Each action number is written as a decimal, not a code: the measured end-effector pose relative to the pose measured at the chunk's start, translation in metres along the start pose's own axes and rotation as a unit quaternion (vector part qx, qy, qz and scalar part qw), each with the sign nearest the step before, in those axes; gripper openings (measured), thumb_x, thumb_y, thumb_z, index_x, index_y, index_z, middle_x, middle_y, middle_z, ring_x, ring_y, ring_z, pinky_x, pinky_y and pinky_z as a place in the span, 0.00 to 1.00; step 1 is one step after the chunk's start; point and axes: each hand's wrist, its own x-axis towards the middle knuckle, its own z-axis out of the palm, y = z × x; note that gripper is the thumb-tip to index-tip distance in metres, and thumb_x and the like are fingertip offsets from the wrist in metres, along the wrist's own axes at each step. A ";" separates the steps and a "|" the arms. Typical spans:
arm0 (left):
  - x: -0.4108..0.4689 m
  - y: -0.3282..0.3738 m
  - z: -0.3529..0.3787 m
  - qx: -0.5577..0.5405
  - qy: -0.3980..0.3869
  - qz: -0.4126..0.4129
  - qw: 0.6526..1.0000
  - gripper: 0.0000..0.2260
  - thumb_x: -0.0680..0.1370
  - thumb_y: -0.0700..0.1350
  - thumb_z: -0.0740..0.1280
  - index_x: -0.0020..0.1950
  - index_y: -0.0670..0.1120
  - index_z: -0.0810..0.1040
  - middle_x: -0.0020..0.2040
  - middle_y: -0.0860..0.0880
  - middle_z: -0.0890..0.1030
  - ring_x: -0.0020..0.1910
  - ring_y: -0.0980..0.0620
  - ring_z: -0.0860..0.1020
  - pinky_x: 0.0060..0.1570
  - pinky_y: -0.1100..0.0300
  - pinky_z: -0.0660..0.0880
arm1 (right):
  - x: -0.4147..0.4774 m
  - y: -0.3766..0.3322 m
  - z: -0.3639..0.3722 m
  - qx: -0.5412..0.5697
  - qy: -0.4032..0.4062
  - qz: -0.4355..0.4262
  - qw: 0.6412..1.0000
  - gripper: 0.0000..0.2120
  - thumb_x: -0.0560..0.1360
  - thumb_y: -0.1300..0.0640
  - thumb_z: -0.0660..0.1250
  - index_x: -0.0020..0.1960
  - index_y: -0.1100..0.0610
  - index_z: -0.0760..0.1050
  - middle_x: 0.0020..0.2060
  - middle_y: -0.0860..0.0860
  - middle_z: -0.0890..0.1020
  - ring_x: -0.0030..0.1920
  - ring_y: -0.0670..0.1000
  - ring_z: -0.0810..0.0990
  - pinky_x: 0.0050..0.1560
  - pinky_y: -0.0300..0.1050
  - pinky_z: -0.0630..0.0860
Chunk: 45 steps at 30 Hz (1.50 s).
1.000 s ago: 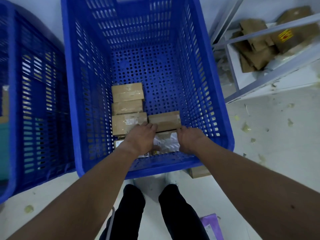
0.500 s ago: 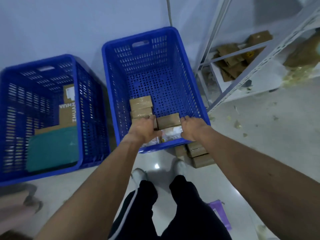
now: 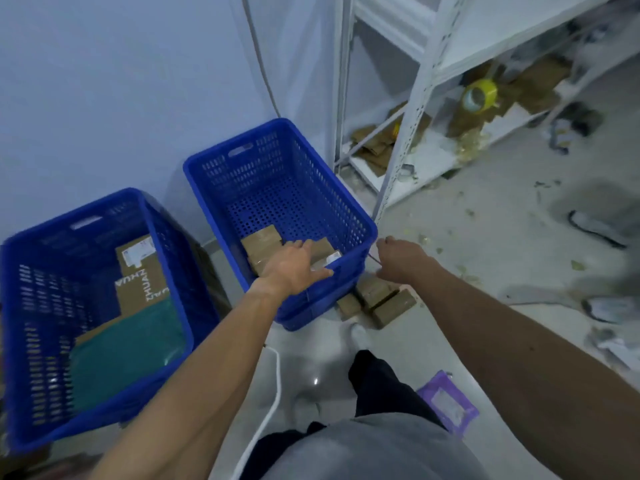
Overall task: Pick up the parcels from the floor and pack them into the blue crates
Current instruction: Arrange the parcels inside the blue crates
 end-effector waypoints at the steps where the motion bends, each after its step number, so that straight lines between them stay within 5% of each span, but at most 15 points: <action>1: -0.006 0.002 0.003 0.001 -0.006 0.011 1.000 0.37 0.76 0.67 0.64 0.76 0.45 0.63 0.70 0.44 0.72 0.67 0.43 0.71 0.64 0.48 0.71 | -0.014 0.003 0.006 0.006 0.001 0.021 1.000 0.23 0.77 0.51 0.64 0.68 0.59 0.66 0.62 0.56 0.73 0.61 0.57 0.75 0.57 0.50 0.73; 10: -0.043 0.050 0.028 0.048 -0.024 0.095 0.994 0.35 0.75 0.68 0.65 0.74 0.47 0.65 0.68 0.46 0.74 0.64 0.45 0.74 0.56 0.50 0.73 | -0.112 0.037 0.059 0.028 0.015 0.133 0.991 0.23 0.78 0.48 0.63 0.67 0.60 0.67 0.62 0.57 0.71 0.60 0.59 0.76 0.54 0.52 0.74; 16: -0.052 0.095 0.049 0.060 -0.061 0.131 0.988 0.38 0.76 0.67 0.64 0.78 0.45 0.61 0.72 0.43 0.70 0.70 0.44 0.69 0.65 0.49 0.70 | -0.160 0.074 0.087 0.061 0.016 0.185 0.981 0.25 0.78 0.48 0.63 0.69 0.61 0.65 0.66 0.59 0.70 0.63 0.59 0.75 0.57 0.52 0.74; 20: -0.051 0.118 0.073 0.025 -0.103 0.102 0.989 0.37 0.76 0.66 0.65 0.77 0.46 0.62 0.71 0.43 0.71 0.70 0.43 0.69 0.66 0.47 0.70 | -0.175 0.094 0.111 0.079 0.008 0.194 0.978 0.27 0.77 0.49 0.63 0.71 0.61 0.64 0.67 0.60 0.69 0.63 0.59 0.74 0.58 0.53 0.74; 26: -0.046 0.163 0.108 -0.196 -0.149 -0.028 0.969 0.21 0.80 0.56 0.66 0.68 0.45 0.72 0.65 0.42 0.76 0.63 0.42 0.75 0.65 0.47 0.71 | -0.173 0.144 0.142 0.108 0.011 0.170 0.979 0.25 0.76 0.49 0.64 0.68 0.60 0.65 0.63 0.57 0.71 0.62 0.59 0.75 0.57 0.52 0.74; 28: -0.042 0.173 0.122 -0.207 -0.153 -0.056 0.965 0.16 0.80 0.56 0.65 0.63 0.47 0.75 0.66 0.42 0.76 0.64 0.42 0.75 0.67 0.47 0.71 | -0.165 0.163 0.150 0.106 -0.002 0.149 0.983 0.25 0.76 0.49 0.64 0.69 0.60 0.65 0.63 0.57 0.71 0.62 0.58 0.74 0.57 0.52 0.74; 31: -0.034 0.185 0.149 -0.218 -0.159 -0.096 0.958 0.28 0.80 0.59 0.64 0.75 0.46 0.67 0.71 0.43 0.73 0.69 0.44 0.72 0.70 0.50 0.68 | -0.145 0.191 0.161 0.085 -0.020 0.103 0.991 0.24 0.76 0.50 0.64 0.68 0.60 0.65 0.62 0.57 0.72 0.61 0.57 0.75 0.56 0.51 0.75; 35: -0.011 0.196 0.195 -0.217 -0.164 -0.137 0.952 0.29 0.79 0.61 0.64 0.75 0.48 0.66 0.70 0.44 0.73 0.68 0.46 0.72 0.69 0.53 0.68 | -0.106 0.219 0.183 0.040 -0.042 0.057 0.997 0.26 0.75 0.50 0.66 0.69 0.60 0.64 0.62 0.56 0.72 0.61 0.56 0.74 0.55 0.51 0.75; 45: 0.086 0.179 0.363 -0.158 -0.197 -0.130 0.959 0.25 0.82 0.59 0.60 0.75 0.48 0.65 0.70 0.46 0.73 0.68 0.47 0.72 0.67 0.53 0.69 | 0.018 0.262 0.330 0.022 -0.100 0.023 0.994 0.20 0.78 0.52 0.61 0.67 0.59 0.66 0.61 0.55 0.71 0.62 0.55 0.73 0.55 0.50 0.75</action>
